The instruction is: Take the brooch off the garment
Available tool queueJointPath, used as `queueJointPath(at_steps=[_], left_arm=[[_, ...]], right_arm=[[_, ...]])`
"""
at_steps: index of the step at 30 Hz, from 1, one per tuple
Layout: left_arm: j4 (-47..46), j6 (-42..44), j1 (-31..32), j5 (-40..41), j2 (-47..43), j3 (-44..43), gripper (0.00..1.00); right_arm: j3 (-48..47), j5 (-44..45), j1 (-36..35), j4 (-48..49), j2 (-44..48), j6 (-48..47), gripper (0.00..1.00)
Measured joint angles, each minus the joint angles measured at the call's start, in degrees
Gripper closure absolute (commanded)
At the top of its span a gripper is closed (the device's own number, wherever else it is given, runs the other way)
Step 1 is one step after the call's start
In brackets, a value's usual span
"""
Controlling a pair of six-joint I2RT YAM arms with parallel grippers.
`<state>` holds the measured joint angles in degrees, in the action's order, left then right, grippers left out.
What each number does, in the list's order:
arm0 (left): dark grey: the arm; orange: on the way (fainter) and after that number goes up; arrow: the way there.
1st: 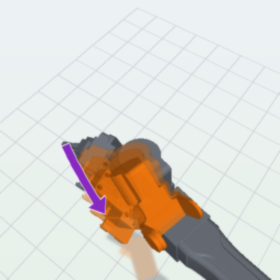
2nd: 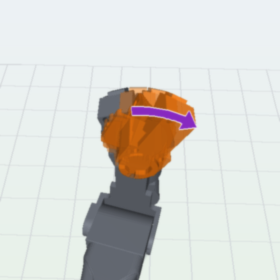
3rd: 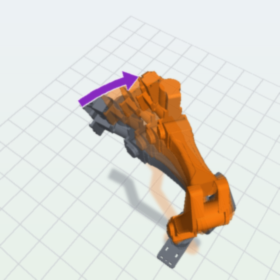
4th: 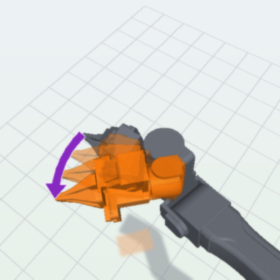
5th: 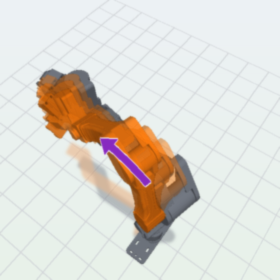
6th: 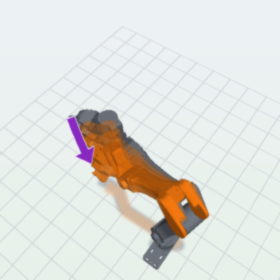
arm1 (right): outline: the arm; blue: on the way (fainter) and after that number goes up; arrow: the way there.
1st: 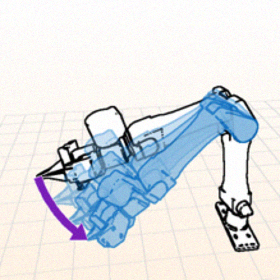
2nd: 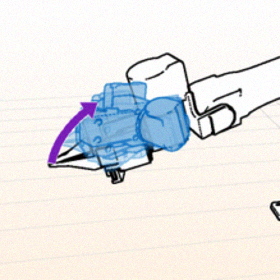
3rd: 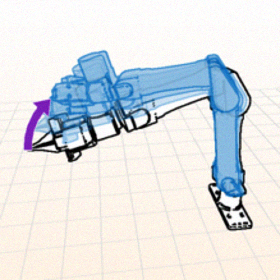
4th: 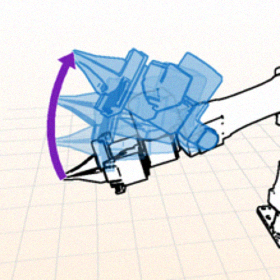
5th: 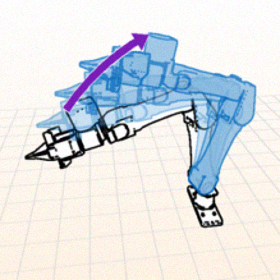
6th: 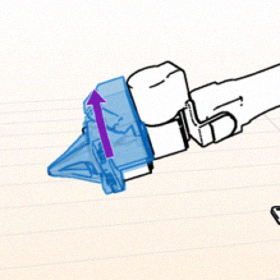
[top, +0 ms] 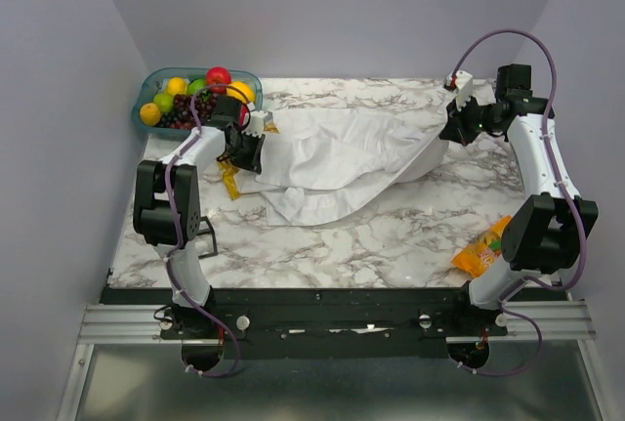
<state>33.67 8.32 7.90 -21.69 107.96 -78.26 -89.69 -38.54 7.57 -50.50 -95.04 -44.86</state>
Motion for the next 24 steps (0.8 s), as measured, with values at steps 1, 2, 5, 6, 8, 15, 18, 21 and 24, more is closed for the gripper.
queueJointPath(at_steps=[1, 2, 5, 6, 8, 15, 18, 21, 24], left_arm=[[0.8, 0.1, 0.0, -0.6, -0.4, 0.0, 1.0], [1.6, 0.2, 0.0, -1.4, -0.8, -0.1, 1.0], [4.1, 0.5, -0.9, -4.5, -3.6, -0.8, 1.0], [4.4, 0.6, -1.2, -5.4, -4.8, -1.2, 1.0], [5.1, 0.6, -3.1, -9.4, -11.6, -5.9, 1.0], [5.0, -0.8, -3.9, -12.1, -14.9, -23.9, 1.0], [5.3, -0.5, -3.8, -12.9, -17.0, -28.6, 1.0], [5.4, -0.5, -3.8, -14.1, -20.8, -30.2, 1.0], [4.1, -1.3, -3.8, -15.4, -25.9, -29.2, 1.0]], right_arm=[[0.0, 0.3, 0.0, 0.0, 0.0, 0.3, 0.99], [0.0, 0.7, 0.0, 0.1, 0.0, 0.7, 0.99], [-0.7, 2.8, 0.0, 0.6, 0.0, 2.3, 0.99], [-1.3, 3.4, 0.0, 0.9, 0.0, 2.9, 0.99], [-6.9, 5.1, 0.3, 3.4, -0.6, 5.8, 0.99], [-13.6, 5.2, 3.4, 14.8, 0.0, 10.6, 0.99], [-12.8, 4.8, 4.0, 19.1, 3.1, 10.3, 0.99], [-8.3, 4.5, 4.0, 22.1, 9.6, 9.5, 0.99], [-3.0, 4.4, 3.8, 22.9, 18.8, 8.4, 0.99]])
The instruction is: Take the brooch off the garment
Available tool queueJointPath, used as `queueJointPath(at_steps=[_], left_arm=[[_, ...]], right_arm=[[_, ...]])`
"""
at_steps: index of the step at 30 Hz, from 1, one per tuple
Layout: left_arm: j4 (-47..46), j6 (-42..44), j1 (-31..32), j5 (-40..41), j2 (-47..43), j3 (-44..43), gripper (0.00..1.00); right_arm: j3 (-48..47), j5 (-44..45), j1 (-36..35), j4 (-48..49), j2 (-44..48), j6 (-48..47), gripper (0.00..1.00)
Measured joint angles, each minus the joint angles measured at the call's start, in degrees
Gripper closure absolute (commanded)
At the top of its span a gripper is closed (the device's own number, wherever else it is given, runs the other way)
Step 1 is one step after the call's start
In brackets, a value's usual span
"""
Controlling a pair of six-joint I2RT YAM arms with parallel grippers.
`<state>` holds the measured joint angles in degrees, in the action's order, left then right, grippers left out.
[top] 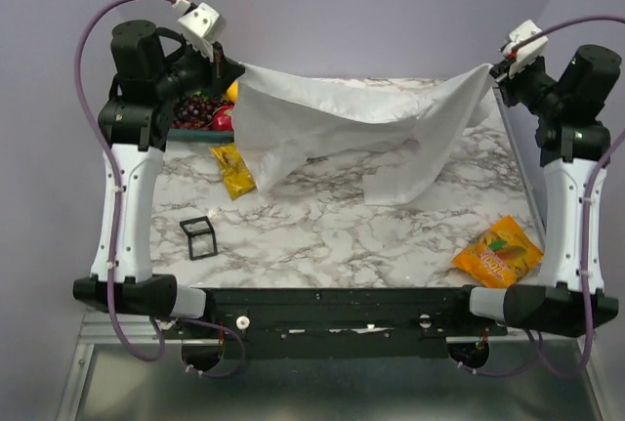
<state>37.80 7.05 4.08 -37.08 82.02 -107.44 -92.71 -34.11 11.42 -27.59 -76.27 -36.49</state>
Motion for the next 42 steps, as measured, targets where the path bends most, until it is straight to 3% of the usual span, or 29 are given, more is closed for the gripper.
queueJointPath(at_steps=[6, 11, 17, 22, 28, 31, 32, 35, 39, 42], left_arm=[[-7.6, -4.1, 0.0, -2.3, -16.8, 8.9, 1.0], [-11.6, -5.4, 0.0, -2.2, -27.7, 11.9, 1.0], [-13.8, -5.8, 0.0, -1.0, -31.3, 12.3, 1.0], [-14.9, -4.1, 0.0, 0.7, -30.6, 19.2, 1.0], [-17.6, 0.3, 0.0, 2.9, -22.7, 31.3, 1.0], [-20.3, 2.6, 0.0, 4.5, -13.1, 36.9, 1.0], [-21.0, 3.0, 0.0, 5.4, -9.3, 37.9, 0.86], [-22.2, 3.5, 0.2, 8.1, 3.0, 36.7, 0.61], [-21.1, 2.7, 1.1, 13.3, 17.4, 24.7, 0.5], [-21.3, 2.8, 2.4, 15.8, 20.0, 19.3, 0.5]], right_arm=[[5.0, 2.6, 0.0, 0.9, 17.4, -2.6, 0.99], [5.1, 6.5, 0.0, 1.2, 26.5, -3.2, 0.99], [3.7, 8.0, 0.0, 1.4, 27.8, -2.3, 0.99], [6.9, 7.8, 0.0, 2.7, 26.1, -1.4, 0.99], [13.0, 2.5, 0.0, 2.7, 17.6, -3.5, 0.95], [15.6, -0.8, -0.1, 1.3, 9.3, -5.7, 0.9], [16.1, -1.4, -0.2, 1.0, 5.6, -6.1, 0.8], [15.4, -1.8, -1.2, 0.5, -8.4, -5.9, 0.61], [7.7, -0.3, -2.4, -3.3, -24.4, -3.8, 0.57], [5.2, 0.2, -2.6, -8.4, -25.6, -5.2, 0.56]])
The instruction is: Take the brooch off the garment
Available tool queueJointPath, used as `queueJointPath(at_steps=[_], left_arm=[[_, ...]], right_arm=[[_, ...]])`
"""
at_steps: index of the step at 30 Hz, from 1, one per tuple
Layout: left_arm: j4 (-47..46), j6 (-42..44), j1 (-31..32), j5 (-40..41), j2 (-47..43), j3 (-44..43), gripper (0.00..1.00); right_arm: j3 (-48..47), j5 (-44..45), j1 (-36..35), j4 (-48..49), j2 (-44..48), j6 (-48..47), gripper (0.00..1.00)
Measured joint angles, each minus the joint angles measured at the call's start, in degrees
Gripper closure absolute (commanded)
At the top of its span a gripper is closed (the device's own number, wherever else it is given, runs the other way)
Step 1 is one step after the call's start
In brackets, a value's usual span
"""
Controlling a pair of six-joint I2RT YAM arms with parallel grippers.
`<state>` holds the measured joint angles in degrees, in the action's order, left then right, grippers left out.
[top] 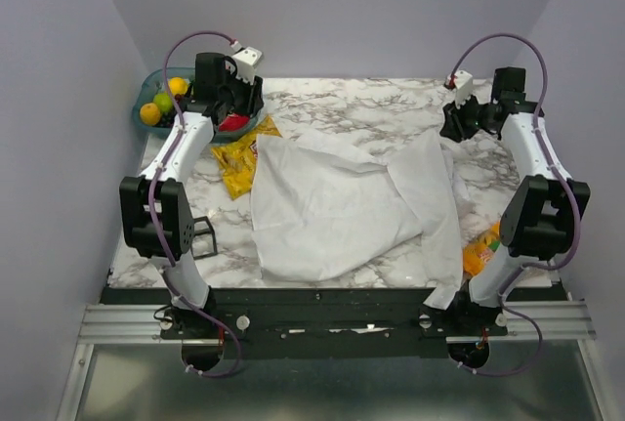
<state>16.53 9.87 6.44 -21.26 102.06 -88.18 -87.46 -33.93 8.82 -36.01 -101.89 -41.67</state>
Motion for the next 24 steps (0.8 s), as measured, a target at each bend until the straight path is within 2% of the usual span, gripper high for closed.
queueJointPath(at_steps=[4, 8, 14, 24], left_arm=[[0.8, 0.7, 2.0, -2.0, -3.1, -0.4, 0.5], [4.1, 3.9, 4.0, -7.4, -9.4, 8.4, 0.5], [11.1, 8.1, 7.8, -11.2, -10.7, 20.0, 0.5], [13.2, 11.0, 9.4, -12.5, -5.8, 15.6, 0.51]], right_arm=[[3.0, 0.4, 0.0, -8.0, 6.2, -6.1, 0.54], [9.9, 1.0, 0.0, -17.9, 12.3, -11.6, 0.51], [13.0, 1.2, -0.1, -27.8, 11.0, -11.4, 0.51], [12.9, 4.6, -0.1, -37.2, 9.0, -10.9, 0.53]])
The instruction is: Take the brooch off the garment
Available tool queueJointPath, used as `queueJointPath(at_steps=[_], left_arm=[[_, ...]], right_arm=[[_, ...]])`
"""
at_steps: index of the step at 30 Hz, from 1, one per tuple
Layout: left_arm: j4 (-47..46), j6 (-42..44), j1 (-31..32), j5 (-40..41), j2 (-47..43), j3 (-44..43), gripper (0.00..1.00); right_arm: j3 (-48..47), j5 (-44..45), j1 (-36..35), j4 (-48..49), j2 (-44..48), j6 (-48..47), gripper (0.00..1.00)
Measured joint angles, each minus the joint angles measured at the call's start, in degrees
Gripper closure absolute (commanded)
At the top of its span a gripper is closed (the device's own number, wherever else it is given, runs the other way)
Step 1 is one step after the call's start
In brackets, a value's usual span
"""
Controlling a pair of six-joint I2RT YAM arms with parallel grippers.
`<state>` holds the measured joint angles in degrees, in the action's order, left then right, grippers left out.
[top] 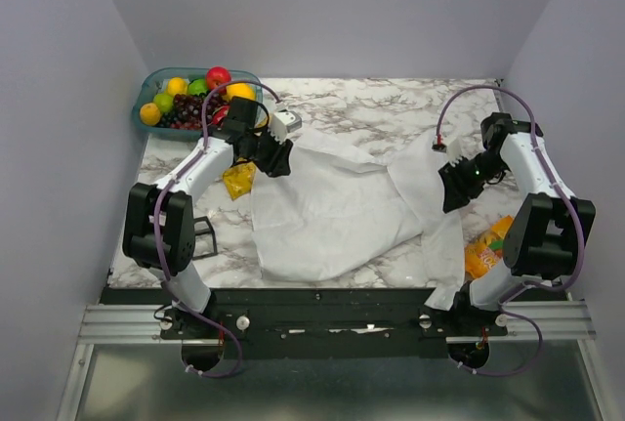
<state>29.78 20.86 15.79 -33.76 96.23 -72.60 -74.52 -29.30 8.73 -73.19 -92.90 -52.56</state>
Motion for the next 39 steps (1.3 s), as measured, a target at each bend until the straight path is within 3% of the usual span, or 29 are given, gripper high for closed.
queueJointPath(at_steps=[5, 8, 14, 21, 23, 24, 27, 30, 33, 35, 36, 39], left_arm=[[0.7, 0.9, 0.0, 0.0, 1.4, -0.4, 0.51], [1.2, 1.2, 0.0, 0.0, 1.6, 0.2, 0.51], [-0.1, 0.8, 0.3, 1.7, 3.5, 1.4, 0.52], [-4.3, 0.1, 0.9, 9.7, 14.9, -2.6, 0.52], [-5.0, 0.2, 0.9, 11.4, 17.6, -5.7, 0.52], [-5.5, 0.2, 0.9, 12.2, 18.9, -7.4, 0.52], [-7.2, 0.5, 1.0, 14.3, 21.5, -11.8, 0.52], [-8.3, 0.6, 1.2, 15.6, 23.0, -15.3, 0.52], [-8.9, 0.6, 1.2, 15.0, 22.5, -15.7, 0.51], [-9.3, 0.5, 1.2, 13.9, 20.8, -13.7, 0.51], [-9.3, 0.4, 1.2, 13.0, 19.1, -12.0, 0.51], [-8.6, 0.1, 1.3, 11.3, 14.7, -8.0, 0.51]], right_arm=[[0.0, 1.6, 0.0, -1.9, 0.0, 0.1, 0.54], [-0.1, 2.5, 0.0, -2.1, 1.0, 0.0, 0.48], [-0.2, 5.9, 0.0, -3.0, 6.9, 2.4, 0.48], [3.4, 7.7, 0.0, -3.2, 3.9, 5.0, 0.49], [4.5, 8.2, -0.1, -3.2, 2.1, 5.9, 0.56], [4.6, 8.3, -0.1, -3.2, 1.0, 6.3, 0.7], [4.2, 8.7, -0.2, -3.2, -2.5, 7.8, 0.98], [-0.5, 7.0, -0.2, -4.6, -5.2, 7.6, 0.99], [-13.8, -0.1, -0.2, -5.3, -6.6, 5.4, 0.99], [-30.0, -7.5, -0.2, -5.0, -9.3, 4.7, 0.97], [-36.6, -11.1, -0.2, -3.5, -10.7, 5.8, 0.88], [-53.6, -20.9, -0.2, 3.4, -15.7, 15.9, 0.47]])
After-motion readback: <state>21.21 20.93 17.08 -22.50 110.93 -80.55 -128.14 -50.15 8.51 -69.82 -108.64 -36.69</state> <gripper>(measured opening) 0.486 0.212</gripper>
